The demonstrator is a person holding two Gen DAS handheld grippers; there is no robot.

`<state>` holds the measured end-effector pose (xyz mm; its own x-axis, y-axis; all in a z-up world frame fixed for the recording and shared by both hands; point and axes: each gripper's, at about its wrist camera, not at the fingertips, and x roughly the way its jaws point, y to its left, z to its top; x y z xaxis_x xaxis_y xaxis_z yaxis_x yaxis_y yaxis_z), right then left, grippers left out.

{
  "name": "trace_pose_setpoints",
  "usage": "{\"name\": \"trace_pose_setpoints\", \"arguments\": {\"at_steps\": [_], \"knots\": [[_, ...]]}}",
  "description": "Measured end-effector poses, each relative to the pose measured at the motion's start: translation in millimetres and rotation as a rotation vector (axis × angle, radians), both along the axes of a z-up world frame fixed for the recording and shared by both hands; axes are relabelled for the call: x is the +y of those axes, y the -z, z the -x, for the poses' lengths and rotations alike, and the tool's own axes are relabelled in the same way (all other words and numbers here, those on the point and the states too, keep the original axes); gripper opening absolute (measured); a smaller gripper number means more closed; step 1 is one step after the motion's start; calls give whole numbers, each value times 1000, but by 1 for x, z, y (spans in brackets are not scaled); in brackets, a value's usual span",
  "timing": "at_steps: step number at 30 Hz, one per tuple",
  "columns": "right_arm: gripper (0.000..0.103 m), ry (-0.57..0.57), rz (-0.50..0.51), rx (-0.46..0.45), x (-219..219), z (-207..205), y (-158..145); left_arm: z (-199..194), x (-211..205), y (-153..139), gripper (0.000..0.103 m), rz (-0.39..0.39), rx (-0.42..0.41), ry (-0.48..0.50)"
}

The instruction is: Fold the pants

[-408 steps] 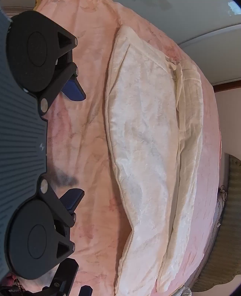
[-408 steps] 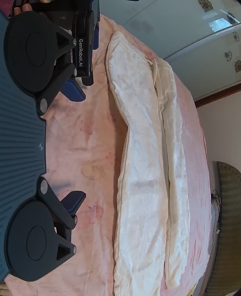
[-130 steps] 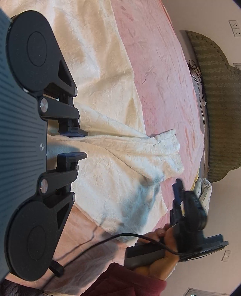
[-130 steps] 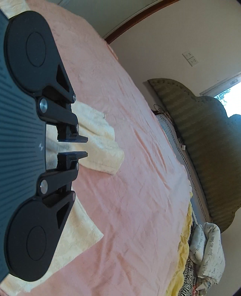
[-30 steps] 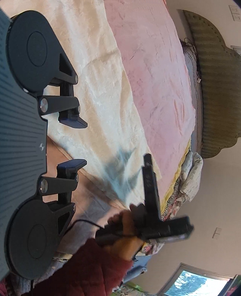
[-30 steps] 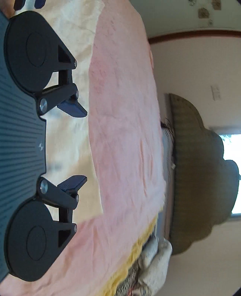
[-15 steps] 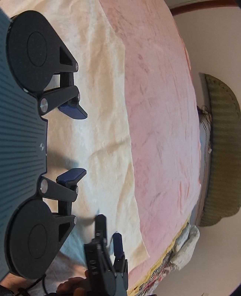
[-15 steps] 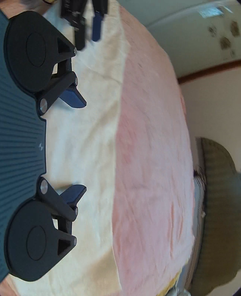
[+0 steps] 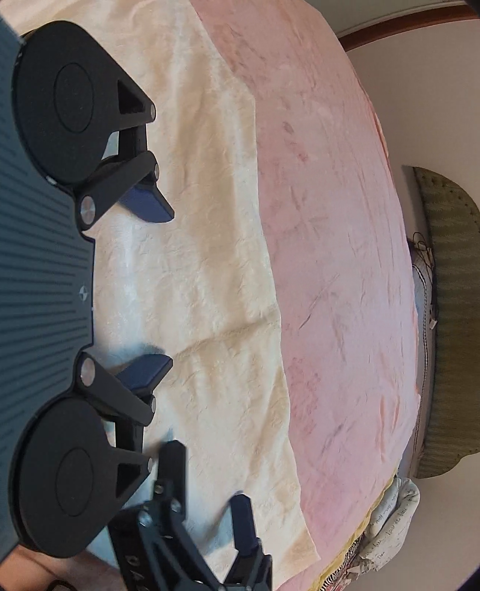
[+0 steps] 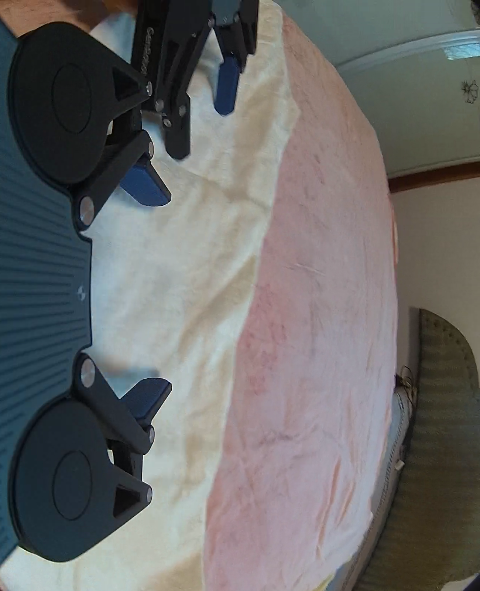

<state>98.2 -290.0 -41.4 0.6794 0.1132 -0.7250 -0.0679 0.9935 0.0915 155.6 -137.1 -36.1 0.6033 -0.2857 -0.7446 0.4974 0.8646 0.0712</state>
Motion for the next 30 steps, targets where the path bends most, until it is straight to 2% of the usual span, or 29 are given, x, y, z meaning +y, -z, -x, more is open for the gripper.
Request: {"name": "trace_pose_setpoints", "arguments": {"at_steps": [1,2,5,7,9,11,12,14,15,18,20,22,25,27,30], "knots": [[101,-1,25,20,3,-4,8,0,-1,-2,88,-12,1,-19],[103,2,67,-9,7,-3,12,1,2,-6,83,-14,13,-33],[103,92,81,-32,13,3,0,15,21,-26,86,22,-27,-35],[103,38,29,-75,24,16,-10,25,39,-33,89,33,-68,-51],[103,-83,-19,-63,39,22,-6,27,51,-30,96,28,-77,-83],[103,-121,23,-24,51,19,8,20,57,-16,94,-12,-57,-113],[103,-120,63,-62,55,19,12,15,59,-9,92,-49,-25,-130],[103,-87,57,-53,55,15,10,20,74,-12,88,2,-10,-150],[103,-60,57,-49,56,15,7,25,83,-18,90,24,-17,-154],[103,-51,65,-90,66,24,0,49,120,-34,91,43,-87,-200],[103,-119,30,-115,79,33,-2,67,154,-40,90,49,-118,-275],[103,-211,2,-175,97,38,-5,84,190,-46,90,76,-108,-360],[103,-330,23,-225,134,38,-10,104,254,-53,90,130,-68,-556],[103,-412,43,-242,159,35,-12,114,290,-59,88,187,-51,-691],[103,-524,60,-248,196,32,-13,117,332,-62,84,278,-60,-843]]}}
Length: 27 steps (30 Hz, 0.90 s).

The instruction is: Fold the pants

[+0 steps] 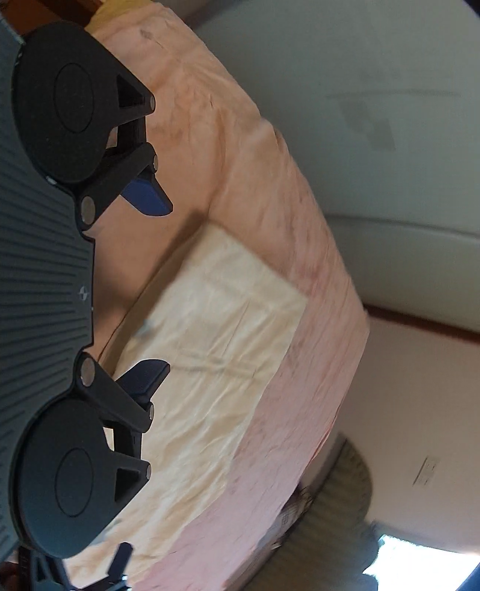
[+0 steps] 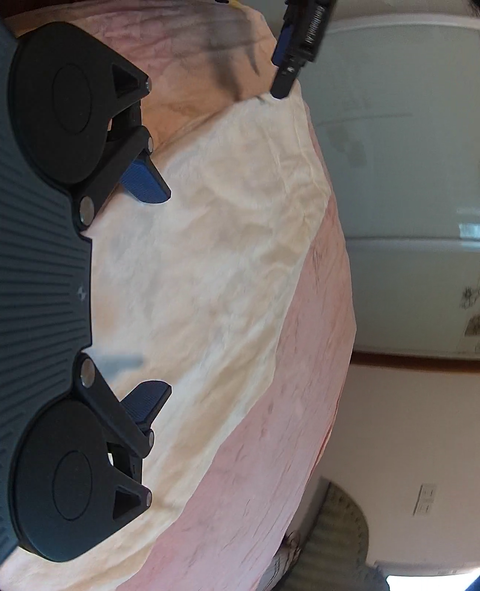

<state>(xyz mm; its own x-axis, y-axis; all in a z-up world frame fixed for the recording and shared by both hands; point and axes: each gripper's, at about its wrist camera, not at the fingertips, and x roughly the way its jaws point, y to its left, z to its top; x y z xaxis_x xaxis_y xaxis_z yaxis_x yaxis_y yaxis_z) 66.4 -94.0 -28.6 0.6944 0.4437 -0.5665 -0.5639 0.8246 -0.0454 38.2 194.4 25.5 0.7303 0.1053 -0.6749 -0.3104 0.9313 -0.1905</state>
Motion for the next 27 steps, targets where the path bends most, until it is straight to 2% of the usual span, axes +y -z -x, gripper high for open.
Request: {"name": "trace_pose_setpoints", "arguments": {"at_steps": [2,3,6,7,10,13,14,15,16,20,23,25,27], "knots": [[103,-52,16,-15,21,0,1,-5,19,3,77,85,-2,-26],[103,-67,21,-22,28,0,1,-7,28,5,65,145,2,-34],[103,-91,30,-22,42,5,2,-13,49,13,49,350,-8,-51],[103,-94,41,-21,44,10,4,-15,54,17,47,400,-5,-56],[103,-86,64,-16,47,12,9,-19,61,28,46,512,-15,-80],[103,-104,47,-16,53,8,5,-17,67,32,30,572,-39,-108],[103,-124,41,-19,58,6,3,-15,67,31,16,573,-58,-107],[103,-154,34,-23,65,4,1,-15,68,30,7,566,-77,-104],[103,-187,23,-29,73,2,0,-15,68,29,4,564,-89,-98],[103,-268,40,-14,118,-12,9,-17,60,19,3,492,-133,-79],[103,-286,58,24,141,-25,19,-24,51,18,3,389,-116,-60],[103,-269,68,63,144,-27,24,-24,51,26,3,367,-85,-76],[103,-311,3,65,131,-17,14,-23,51,34,4,343,-61,-83]]}}
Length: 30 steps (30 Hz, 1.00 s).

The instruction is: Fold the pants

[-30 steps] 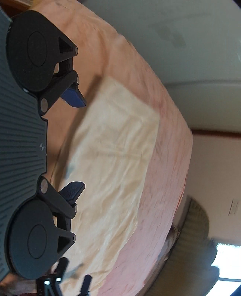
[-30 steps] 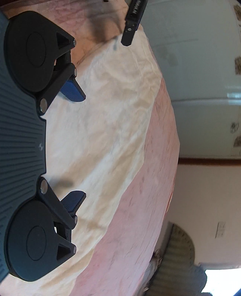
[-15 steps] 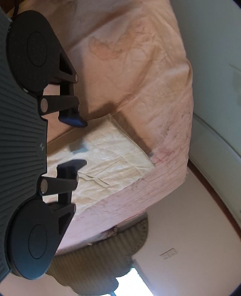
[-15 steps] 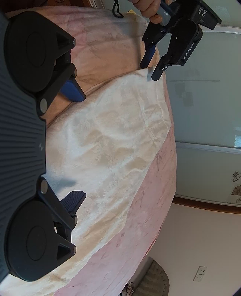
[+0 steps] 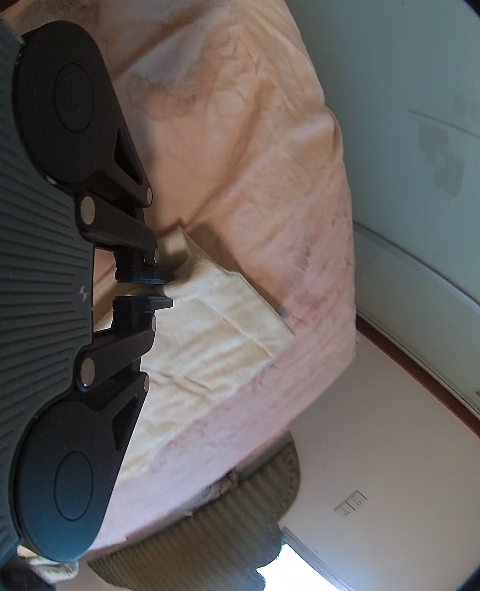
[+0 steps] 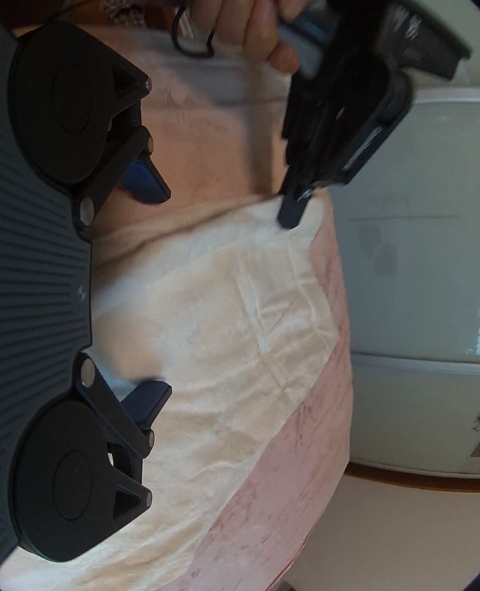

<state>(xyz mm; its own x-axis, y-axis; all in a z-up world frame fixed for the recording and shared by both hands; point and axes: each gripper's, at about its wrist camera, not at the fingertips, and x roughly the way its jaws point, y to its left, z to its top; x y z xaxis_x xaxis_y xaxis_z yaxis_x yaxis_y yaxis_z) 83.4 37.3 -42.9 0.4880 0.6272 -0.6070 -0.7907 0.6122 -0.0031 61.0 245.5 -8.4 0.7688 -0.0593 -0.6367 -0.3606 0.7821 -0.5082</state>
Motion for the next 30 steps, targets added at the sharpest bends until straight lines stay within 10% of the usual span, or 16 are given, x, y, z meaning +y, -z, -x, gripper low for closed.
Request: {"name": "trace_pose_setpoints", "arguments": {"at_steps": [4,11,16,20,30], "knots": [[103,77,-133,-18,-56,13,-24,5,-10,-3,4,-89,-2,27],[103,550,-55,25,-179,3,-8,12,-35,-33,23,-328,23,24],[103,650,-75,73,-237,23,4,14,-78,-71,26,-551,-98,21],[103,798,-109,19,-289,38,-10,-11,-144,-78,57,-504,-165,316],[103,1074,-75,82,-400,88,16,-37,-331,5,61,-588,-81,929]]}}
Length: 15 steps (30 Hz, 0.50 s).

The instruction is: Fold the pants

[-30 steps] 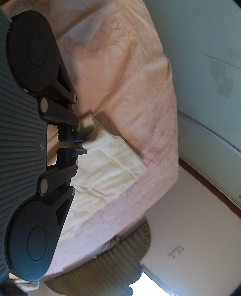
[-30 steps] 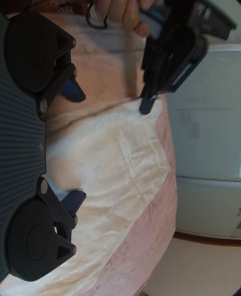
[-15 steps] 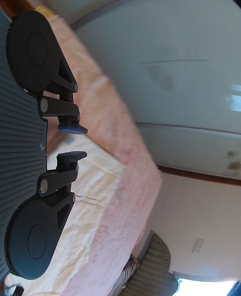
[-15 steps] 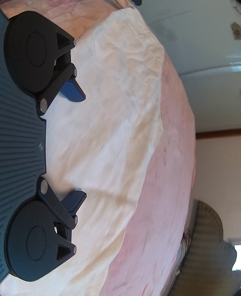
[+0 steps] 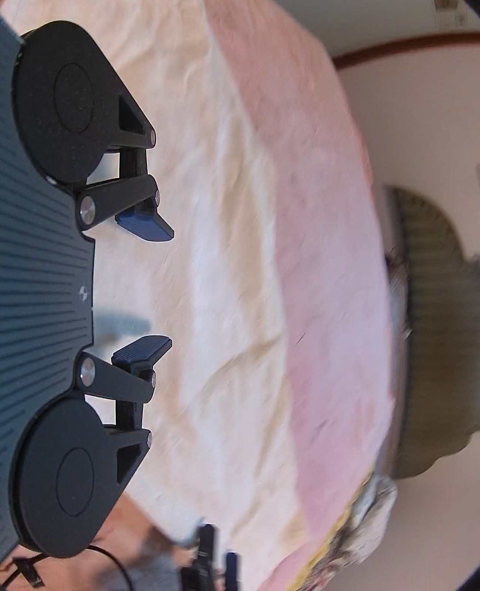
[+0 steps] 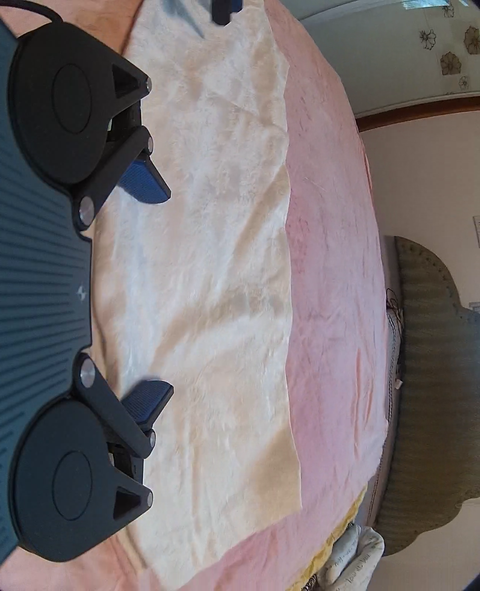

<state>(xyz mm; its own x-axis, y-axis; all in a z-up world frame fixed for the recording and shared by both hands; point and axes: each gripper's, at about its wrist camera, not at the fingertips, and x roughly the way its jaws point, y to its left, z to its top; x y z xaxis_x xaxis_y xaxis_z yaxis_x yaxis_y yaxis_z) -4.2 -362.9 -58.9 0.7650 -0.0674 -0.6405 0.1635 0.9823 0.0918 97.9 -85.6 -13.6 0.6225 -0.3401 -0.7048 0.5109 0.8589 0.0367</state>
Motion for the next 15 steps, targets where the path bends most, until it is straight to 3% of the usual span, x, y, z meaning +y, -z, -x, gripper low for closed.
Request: {"name": "trace_pose_setpoints", "arguments": {"at_steps": [2,4,7,10,12,15], "knots": [[103,39,-8,-52,-11,15,-6,2,-18,3,61,9,7,44],[103,96,-24,-74,-26,20,-5,6,-37,0,62,16,-38,96],[103,93,-36,-18,-41,21,6,10,-68,5,69,-35,-61,185],[103,140,-2,-81,-42,42,-5,11,-82,10,69,-46,-67,177],[103,223,-60,-149,-58,60,-9,9,-88,7,69,-16,-66,175],[103,321,-202,-151,-88,75,-3,7,-100,9,69,1,-26,218]]}}
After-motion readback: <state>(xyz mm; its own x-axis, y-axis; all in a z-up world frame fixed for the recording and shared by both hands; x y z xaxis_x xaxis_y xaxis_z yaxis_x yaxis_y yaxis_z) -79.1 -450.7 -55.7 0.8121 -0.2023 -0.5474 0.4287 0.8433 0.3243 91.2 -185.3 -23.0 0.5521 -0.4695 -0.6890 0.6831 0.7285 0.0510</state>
